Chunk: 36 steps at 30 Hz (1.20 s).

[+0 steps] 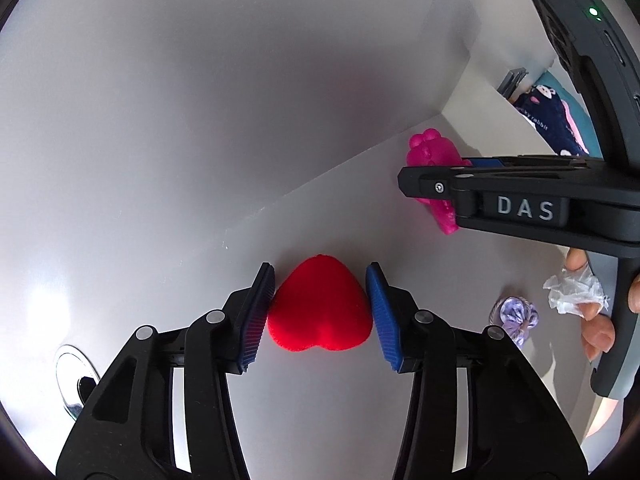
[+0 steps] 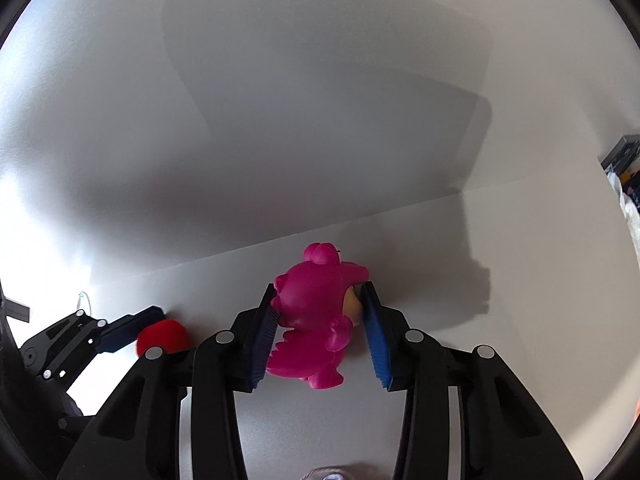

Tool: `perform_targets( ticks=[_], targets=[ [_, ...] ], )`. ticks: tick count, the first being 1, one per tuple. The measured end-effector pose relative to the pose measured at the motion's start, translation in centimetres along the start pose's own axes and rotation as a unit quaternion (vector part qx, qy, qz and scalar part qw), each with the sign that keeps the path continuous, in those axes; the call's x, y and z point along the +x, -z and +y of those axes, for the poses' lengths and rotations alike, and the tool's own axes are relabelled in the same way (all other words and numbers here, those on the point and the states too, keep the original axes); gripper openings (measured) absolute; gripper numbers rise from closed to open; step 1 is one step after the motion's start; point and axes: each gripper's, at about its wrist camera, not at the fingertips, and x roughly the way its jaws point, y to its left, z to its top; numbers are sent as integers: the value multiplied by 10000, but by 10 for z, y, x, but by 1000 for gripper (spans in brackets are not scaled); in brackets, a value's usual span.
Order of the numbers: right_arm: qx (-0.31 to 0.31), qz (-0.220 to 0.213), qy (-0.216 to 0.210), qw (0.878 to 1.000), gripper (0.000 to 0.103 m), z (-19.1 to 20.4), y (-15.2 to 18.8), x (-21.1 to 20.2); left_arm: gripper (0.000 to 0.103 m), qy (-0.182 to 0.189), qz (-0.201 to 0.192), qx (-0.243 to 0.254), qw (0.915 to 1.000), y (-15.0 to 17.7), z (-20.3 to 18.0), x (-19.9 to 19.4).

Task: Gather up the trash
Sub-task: 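Grasp the red heart with the left tool while the right tool grasps the pink figure, then lift the red heart and pink figure and carry both over the trash bin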

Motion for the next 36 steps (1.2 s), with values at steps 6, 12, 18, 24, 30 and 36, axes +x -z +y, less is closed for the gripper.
perform_targets(
  ticks=[6, 12, 18, 24, 30, 36],
  targets=[
    [12, -88, -52, 9999, 43, -9, 11, -18, 47, 114, -72, 41, 9999, 0, -5, -13],
    [102, -230, -52, 9997, 43, -20, 31, -47, 47, 220, -197, 192, 9994, 3, -19, -34],
    [221, -359, 4, 9991, 43, -30, 62, -81, 47, 380, -223, 365, 9984, 7, -45, -47],
    [457, -472, 85, 9978, 43, -41, 100, -109, 47, 491, -227, 641, 9965, 13, -80, -58],
    [734, -621, 101, 9953, 43, -61, 123, -149, 47, 647, -223, 936, 9933, 23, -114, -70],
    [1011, -751, 168, 9919, 43, -88, 164, -180, 47, 848, -168, 1328, 9874, 40, -162, -75]
  ],
)
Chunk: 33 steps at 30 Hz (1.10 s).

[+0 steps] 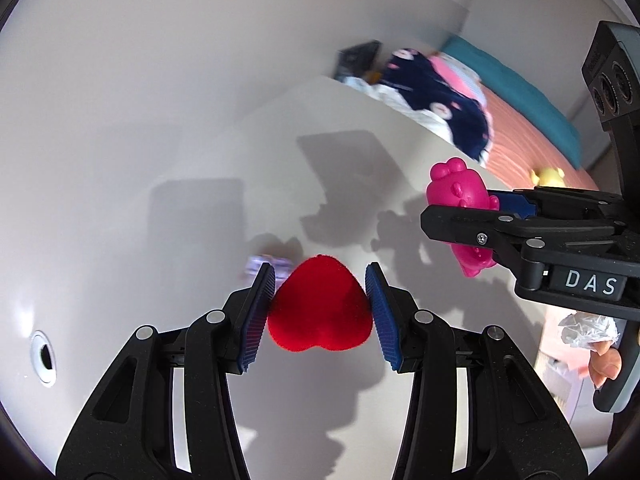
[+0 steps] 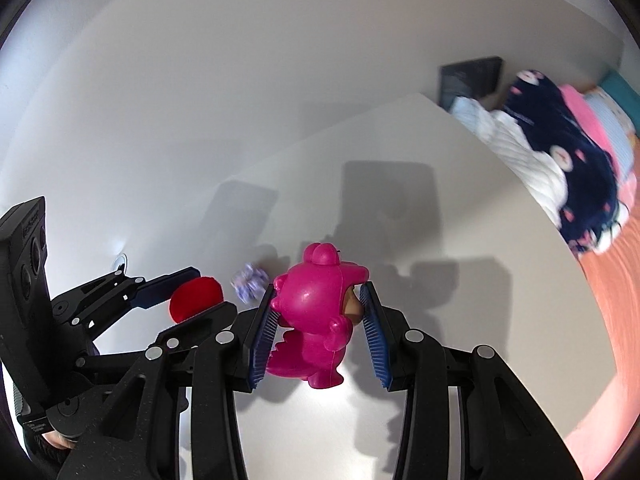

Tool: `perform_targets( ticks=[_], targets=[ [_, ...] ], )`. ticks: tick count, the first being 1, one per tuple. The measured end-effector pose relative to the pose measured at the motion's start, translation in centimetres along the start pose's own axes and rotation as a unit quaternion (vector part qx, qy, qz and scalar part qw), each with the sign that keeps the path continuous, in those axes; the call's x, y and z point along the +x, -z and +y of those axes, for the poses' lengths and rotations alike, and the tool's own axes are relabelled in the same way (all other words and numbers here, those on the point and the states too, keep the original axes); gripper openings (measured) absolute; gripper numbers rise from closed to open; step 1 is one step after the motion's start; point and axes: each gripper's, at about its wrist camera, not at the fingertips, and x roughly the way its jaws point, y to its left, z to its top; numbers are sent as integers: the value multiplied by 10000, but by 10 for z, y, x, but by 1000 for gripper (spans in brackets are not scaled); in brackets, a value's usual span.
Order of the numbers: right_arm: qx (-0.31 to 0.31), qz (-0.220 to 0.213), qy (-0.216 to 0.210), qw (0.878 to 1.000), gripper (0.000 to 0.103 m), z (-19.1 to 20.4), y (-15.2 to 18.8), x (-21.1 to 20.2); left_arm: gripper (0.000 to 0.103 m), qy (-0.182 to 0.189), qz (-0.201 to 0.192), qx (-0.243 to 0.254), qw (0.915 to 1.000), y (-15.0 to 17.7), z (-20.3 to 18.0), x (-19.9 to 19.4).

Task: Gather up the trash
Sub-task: 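Lift the red heart and pink figure and carry both over the trash bin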

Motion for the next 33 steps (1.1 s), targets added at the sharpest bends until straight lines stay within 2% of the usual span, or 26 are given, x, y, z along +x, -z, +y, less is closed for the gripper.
perform_targets(
  ticks=[8, 15, 22, 33],
  targets=[
    [501, -216, 158, 9984, 43, -44, 47, -49, 47, 311, 167, 574, 9977, 5, -75, 10],
    [1081, -430, 428, 9923, 43, -96, 90, -94, 47, 667, 278, 1170, 9905, 10, -148, 23],
    [1639, -600, 680, 9823, 43, -147, 135, -131, 47, 1026, 395, 1785, 9778, 21, -221, 31],
    [2524, -806, 1094, 9580, 43, -210, 212, -178, 47, 1473, 583, 2640, 9514, 45, -318, 38]
  ],
)
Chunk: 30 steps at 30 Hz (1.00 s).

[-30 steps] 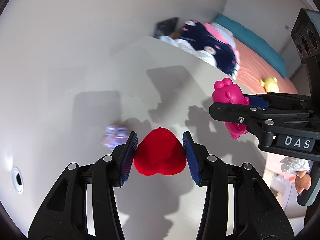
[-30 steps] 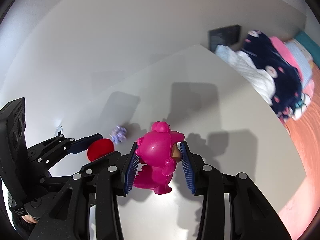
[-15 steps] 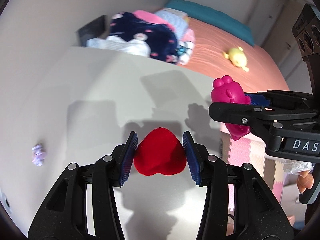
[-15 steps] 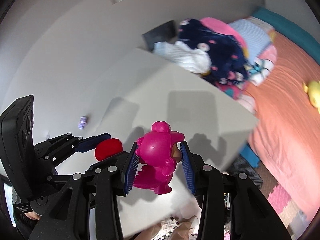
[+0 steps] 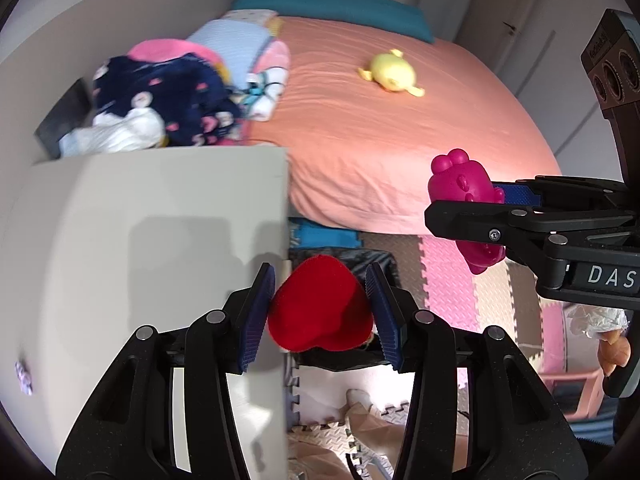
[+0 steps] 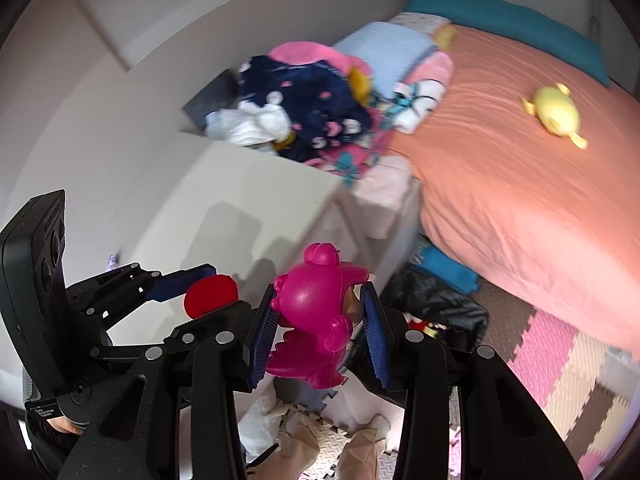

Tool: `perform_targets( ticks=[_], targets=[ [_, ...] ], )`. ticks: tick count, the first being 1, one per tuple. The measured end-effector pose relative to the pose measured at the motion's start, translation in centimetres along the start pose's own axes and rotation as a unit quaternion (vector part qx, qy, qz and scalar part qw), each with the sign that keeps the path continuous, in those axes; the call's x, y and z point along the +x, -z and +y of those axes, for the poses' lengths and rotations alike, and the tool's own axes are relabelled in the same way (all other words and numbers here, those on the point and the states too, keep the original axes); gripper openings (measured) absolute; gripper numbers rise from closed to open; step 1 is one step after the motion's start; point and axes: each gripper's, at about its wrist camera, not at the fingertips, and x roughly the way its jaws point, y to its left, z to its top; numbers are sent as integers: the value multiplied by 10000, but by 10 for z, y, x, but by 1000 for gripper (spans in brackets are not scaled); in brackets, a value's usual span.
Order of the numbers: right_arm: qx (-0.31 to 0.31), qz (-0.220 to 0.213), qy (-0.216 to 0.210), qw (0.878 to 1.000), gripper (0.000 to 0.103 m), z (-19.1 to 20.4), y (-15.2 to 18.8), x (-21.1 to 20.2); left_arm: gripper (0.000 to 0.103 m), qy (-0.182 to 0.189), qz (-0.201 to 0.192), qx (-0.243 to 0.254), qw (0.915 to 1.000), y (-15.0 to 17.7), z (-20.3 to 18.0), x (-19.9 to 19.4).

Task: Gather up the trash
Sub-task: 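Lift the red heart and pink figure and carry both over the trash bin, then open the left tool over the bin while the right tool releases the pink figure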

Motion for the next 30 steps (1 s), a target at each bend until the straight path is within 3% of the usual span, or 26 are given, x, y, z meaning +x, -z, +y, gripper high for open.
perform_targets(
  ticks=[7, 17, 18, 19, 20, 21, 22, 30],
  targets=[
    [439, -71, 211, 9988, 43, -46, 20, -18, 47, 205, 128, 384, 9990, -10, -37, 18],
    [709, -65, 310, 9970, 43, -73, 35, -26, 47, 342, 267, 636, 9970, -13, -64, 33],
    [736, -43, 303, 9968, 43, -75, 35, -26, 51, 385, 288, 626, 9969, -14, -64, 34],
    [777, -4, 283, 9966, 45, -77, 36, -25, 70, 438, 350, 634, 9964, -14, -65, 36],
    [839, 41, 250, 9962, 50, -79, 35, -24, 99, 355, 373, 652, 9965, -14, -66, 37],
    [897, 41, 264, 9956, 65, -81, 36, -25, 97, 223, 328, 676, 9969, -14, -67, 36],
    [1000, -27, 350, 9944, 74, -85, 37, -28, 97, 68, 273, 749, 9968, -13, -69, 35],
    [1041, -154, 415, 9936, 74, -91, 37, -34, 97, 30, 405, 655, 9970, -11, -63, 39]
  ],
)
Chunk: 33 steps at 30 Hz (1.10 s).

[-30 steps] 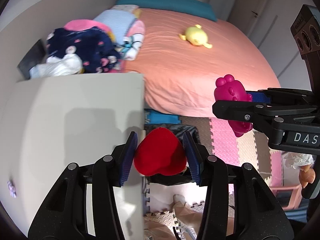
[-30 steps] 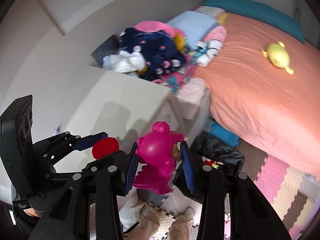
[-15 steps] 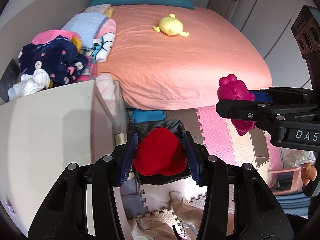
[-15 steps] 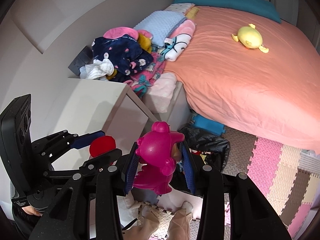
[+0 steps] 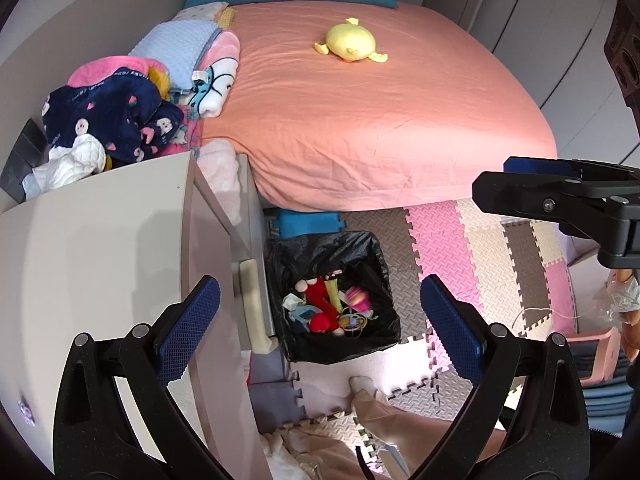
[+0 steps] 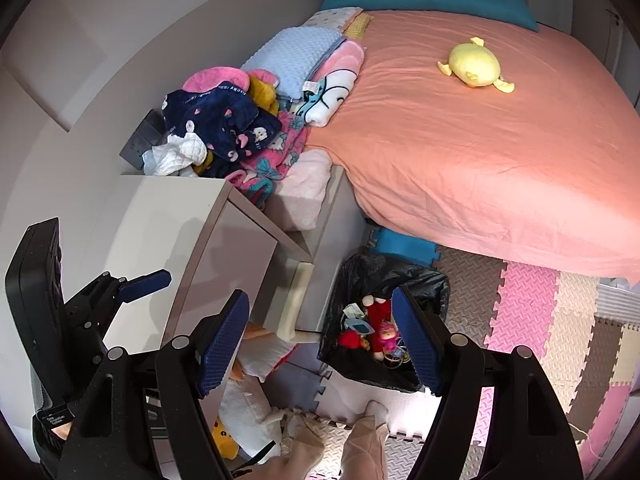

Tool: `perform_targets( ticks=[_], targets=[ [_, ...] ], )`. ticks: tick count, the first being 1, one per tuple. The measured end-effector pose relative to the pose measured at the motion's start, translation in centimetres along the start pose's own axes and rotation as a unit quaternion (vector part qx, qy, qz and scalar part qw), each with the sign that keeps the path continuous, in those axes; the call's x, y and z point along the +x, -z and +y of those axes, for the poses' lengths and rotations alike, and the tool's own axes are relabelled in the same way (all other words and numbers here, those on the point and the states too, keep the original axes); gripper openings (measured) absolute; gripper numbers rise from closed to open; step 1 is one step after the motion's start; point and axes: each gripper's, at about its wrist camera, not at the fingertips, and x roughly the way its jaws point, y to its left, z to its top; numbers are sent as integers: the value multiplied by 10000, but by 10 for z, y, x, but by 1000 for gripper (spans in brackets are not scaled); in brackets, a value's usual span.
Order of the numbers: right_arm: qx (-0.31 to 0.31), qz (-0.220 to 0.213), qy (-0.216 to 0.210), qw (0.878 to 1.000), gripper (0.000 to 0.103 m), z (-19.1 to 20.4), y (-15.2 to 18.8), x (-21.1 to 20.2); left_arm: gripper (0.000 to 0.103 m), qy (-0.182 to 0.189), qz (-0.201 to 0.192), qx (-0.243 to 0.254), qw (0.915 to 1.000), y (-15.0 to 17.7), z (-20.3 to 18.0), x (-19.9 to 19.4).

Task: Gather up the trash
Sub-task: 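Open the left tool over the bin while the right tool releases the pink figure, then move both open tools back over the desk toward the lilac flower clip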

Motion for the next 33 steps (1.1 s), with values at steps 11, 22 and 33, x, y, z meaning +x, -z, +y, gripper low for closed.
perform_targets(
  ticks=[11, 22, 33],
  targets=[
    [-139, 92, -3, 9999, 74, 12, 2, 5, 97, 16, -34, -115, 9999, 7, 9, -4],
    [-503, 176, -94, 9985, 83, 62, 2, 17, 97, -98, -91, -525, 9985, 33, 47, -21],
    [-892, 434, -399, 9943, 87, 134, 14, 39, 97, -374, -189, -1220, 9917, 80, 110, -55]
  ],
)
